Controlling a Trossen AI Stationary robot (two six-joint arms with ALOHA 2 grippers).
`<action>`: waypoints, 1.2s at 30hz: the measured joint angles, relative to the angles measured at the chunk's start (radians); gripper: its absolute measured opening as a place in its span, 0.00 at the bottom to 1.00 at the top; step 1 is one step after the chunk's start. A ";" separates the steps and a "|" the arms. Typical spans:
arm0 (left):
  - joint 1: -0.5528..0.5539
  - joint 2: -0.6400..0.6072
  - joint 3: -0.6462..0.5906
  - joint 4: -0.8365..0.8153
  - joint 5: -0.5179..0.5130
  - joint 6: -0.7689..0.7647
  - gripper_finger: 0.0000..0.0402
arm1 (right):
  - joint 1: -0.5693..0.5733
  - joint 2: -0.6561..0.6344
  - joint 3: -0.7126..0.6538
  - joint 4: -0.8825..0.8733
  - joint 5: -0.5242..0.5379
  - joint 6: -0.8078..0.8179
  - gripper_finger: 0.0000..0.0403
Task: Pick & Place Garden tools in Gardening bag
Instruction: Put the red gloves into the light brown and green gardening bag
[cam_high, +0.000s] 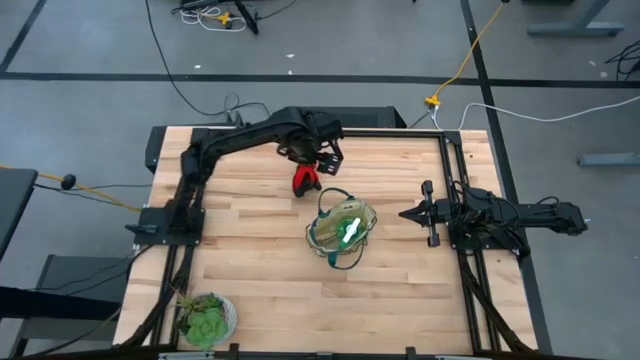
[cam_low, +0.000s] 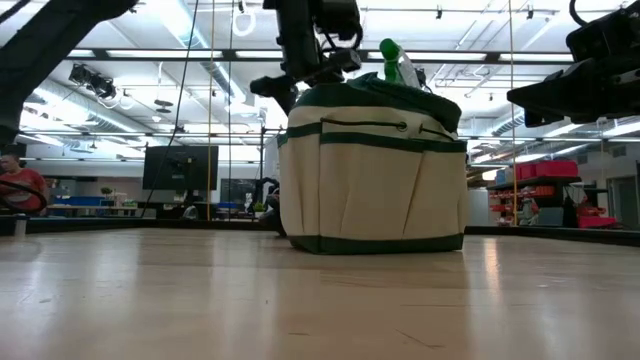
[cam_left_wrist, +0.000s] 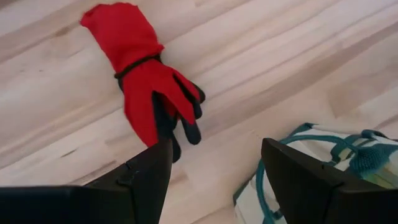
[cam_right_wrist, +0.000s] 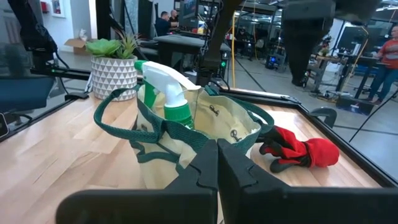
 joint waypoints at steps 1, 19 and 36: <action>0.000 0.008 0.000 0.005 0.010 0.000 0.64 | 0.000 0.000 0.000 0.000 0.000 0.000 0.00; -0.001 0.056 -0.101 0.083 0.017 0.049 0.64 | 0.000 0.000 0.000 0.000 0.000 0.000 0.00; 0.016 0.057 -0.298 0.203 0.108 0.047 0.63 | 0.000 0.000 0.000 0.000 0.000 0.000 0.00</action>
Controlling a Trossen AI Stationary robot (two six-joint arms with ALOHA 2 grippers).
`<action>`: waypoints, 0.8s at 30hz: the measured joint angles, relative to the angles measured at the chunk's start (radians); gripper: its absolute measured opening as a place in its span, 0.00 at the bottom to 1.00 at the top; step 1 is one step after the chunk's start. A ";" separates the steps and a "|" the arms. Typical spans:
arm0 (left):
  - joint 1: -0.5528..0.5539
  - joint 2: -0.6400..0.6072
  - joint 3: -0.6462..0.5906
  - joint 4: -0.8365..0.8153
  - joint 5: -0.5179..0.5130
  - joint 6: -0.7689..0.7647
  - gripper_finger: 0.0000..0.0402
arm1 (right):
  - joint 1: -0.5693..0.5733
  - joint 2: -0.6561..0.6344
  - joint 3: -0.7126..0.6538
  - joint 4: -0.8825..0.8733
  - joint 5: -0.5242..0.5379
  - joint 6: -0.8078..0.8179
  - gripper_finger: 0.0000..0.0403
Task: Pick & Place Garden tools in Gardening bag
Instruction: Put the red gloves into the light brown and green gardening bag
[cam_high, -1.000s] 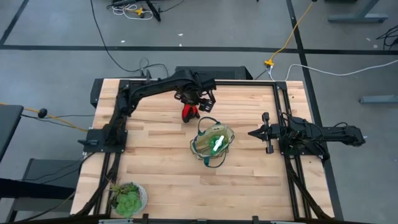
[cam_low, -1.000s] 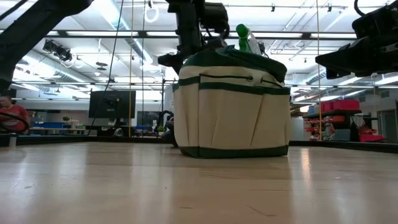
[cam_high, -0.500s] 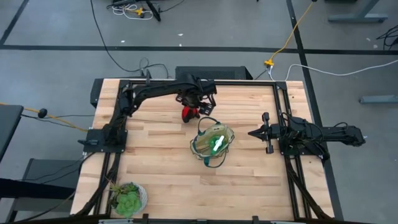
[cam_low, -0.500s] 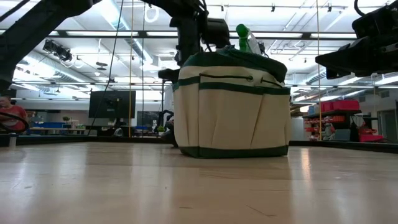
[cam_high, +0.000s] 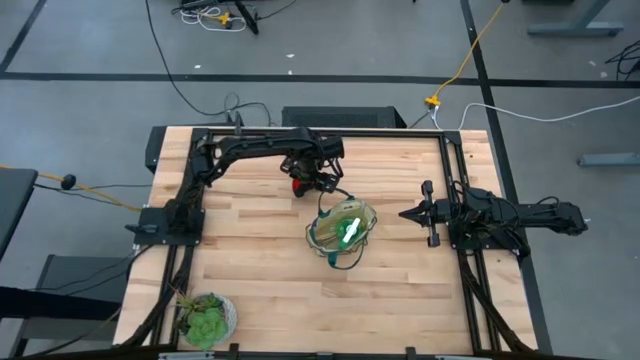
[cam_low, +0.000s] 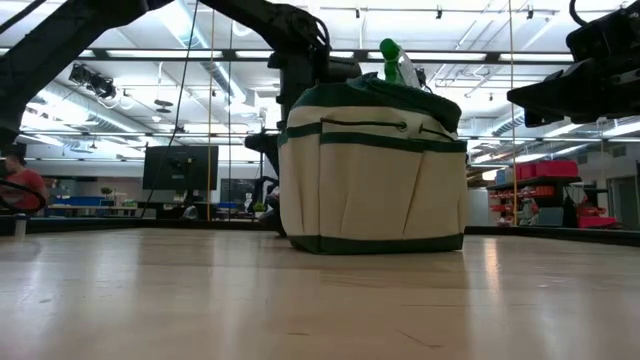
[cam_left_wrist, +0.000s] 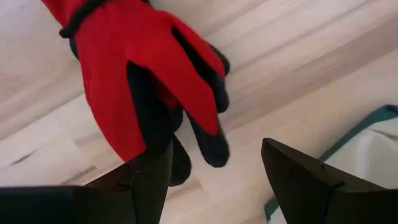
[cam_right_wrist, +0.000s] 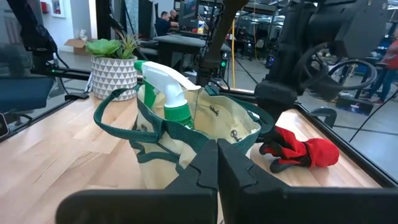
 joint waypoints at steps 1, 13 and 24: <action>0.000 0.000 -0.007 0.003 0.000 0.000 0.63 | 0.000 0.000 0.000 0.000 0.000 0.000 0.00; 0.003 -0.001 -0.045 0.086 -0.009 -0.001 0.51 | 0.000 0.000 0.000 0.000 0.000 0.000 0.00; 0.003 -0.001 -0.045 0.085 -0.014 -0.019 0.38 | 0.000 0.000 0.000 0.000 0.000 0.000 0.00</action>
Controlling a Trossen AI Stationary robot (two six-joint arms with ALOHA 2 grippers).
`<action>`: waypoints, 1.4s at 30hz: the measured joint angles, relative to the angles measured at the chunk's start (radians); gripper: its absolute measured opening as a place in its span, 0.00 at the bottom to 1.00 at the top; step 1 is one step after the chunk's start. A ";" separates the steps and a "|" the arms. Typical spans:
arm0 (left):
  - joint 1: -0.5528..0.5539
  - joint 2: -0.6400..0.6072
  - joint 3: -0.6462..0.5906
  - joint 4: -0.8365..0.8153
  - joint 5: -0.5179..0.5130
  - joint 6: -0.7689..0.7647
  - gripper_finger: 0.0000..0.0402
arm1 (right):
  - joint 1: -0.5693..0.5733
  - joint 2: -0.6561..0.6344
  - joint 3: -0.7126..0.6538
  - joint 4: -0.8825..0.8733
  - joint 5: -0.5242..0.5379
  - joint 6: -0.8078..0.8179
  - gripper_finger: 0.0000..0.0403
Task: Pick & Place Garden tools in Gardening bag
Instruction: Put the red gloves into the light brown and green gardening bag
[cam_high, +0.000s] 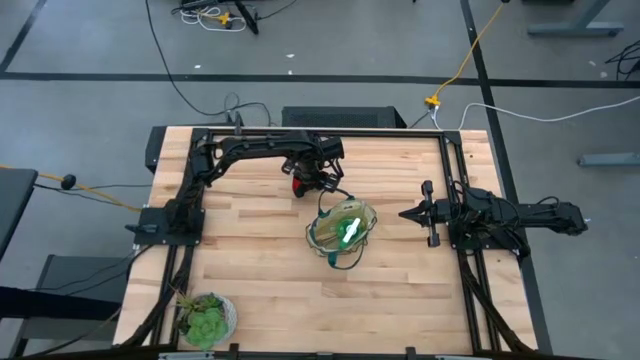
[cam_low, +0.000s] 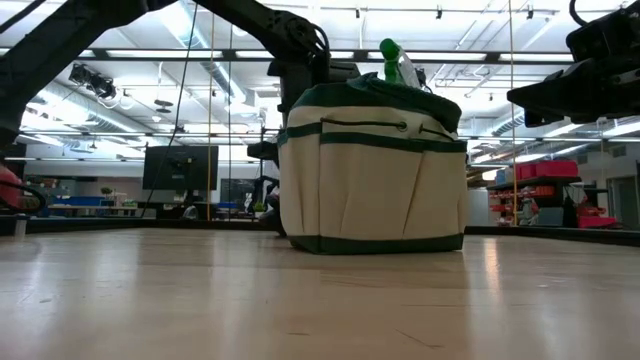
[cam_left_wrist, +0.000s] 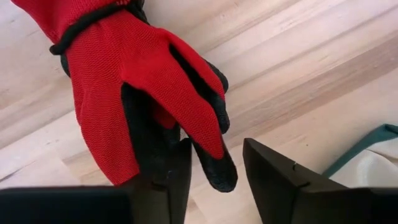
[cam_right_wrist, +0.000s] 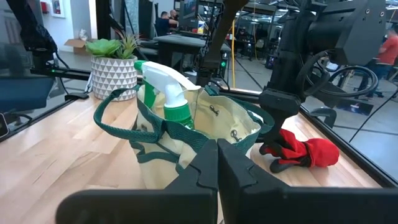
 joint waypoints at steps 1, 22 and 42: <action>0.000 0.000 0.000 0.000 0.000 0.000 0.36 | 0.000 0.000 0.000 0.000 0.000 0.000 0.00; -0.004 0.000 0.000 -0.004 0.000 0.002 0.10 | 0.000 0.000 0.000 0.000 0.000 0.000 0.00; 0.003 -0.151 0.001 -0.086 0.086 0.134 0.02 | 0.000 0.000 0.000 0.000 0.000 0.000 0.00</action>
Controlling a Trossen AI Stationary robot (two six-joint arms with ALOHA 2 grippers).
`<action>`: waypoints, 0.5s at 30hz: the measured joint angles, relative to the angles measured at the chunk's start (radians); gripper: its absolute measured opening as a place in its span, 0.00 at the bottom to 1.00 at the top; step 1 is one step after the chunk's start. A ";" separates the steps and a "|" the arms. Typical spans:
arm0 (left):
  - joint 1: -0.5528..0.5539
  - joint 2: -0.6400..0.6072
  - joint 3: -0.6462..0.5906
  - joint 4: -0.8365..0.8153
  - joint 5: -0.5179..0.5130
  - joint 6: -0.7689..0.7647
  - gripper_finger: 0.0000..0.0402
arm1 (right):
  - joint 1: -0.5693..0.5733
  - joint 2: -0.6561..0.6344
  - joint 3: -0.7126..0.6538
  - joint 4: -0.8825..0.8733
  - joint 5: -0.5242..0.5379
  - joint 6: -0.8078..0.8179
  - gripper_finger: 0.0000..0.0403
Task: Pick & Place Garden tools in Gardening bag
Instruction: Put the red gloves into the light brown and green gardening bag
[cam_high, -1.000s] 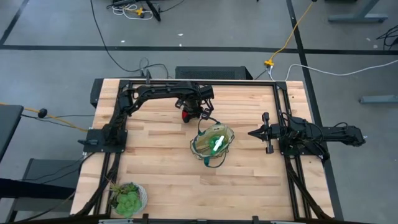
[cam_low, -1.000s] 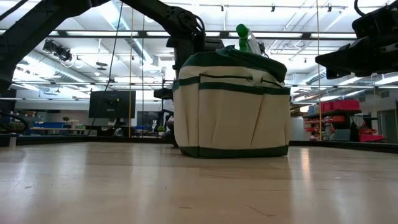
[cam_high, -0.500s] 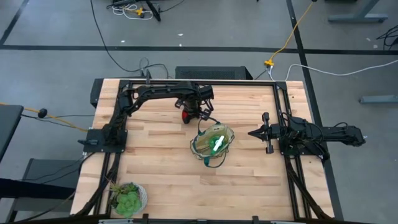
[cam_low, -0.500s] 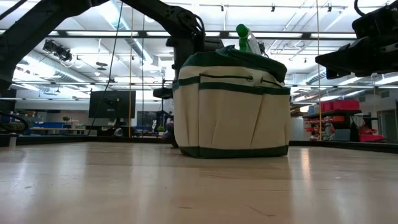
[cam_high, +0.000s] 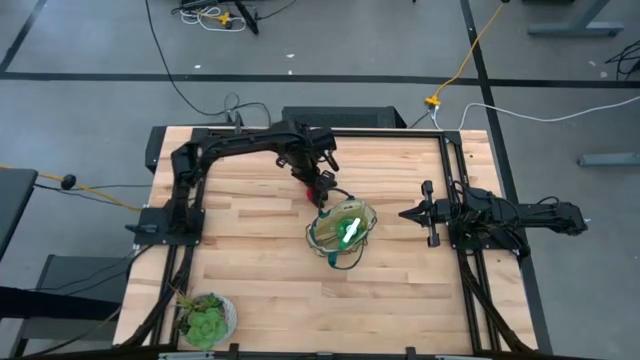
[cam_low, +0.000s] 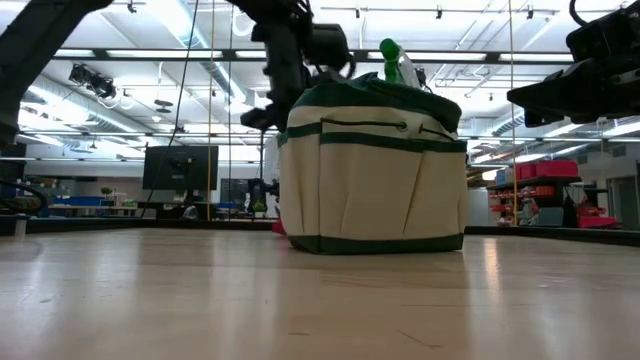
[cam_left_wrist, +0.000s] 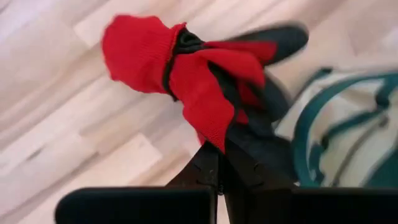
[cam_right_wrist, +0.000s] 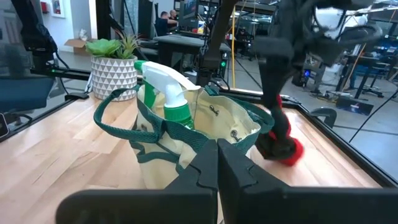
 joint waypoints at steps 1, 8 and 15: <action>0.001 -0.011 0.000 -0.016 0.006 0.000 0.02 | 0.000 0.000 0.000 0.000 0.000 0.000 0.00; 0.011 -0.100 0.000 -0.058 0.010 0.001 0.02 | 0.000 0.000 0.000 0.000 0.000 0.000 0.00; 0.013 -0.163 0.000 -0.060 0.012 0.001 0.02 | 0.000 0.000 0.000 0.000 0.000 0.000 0.00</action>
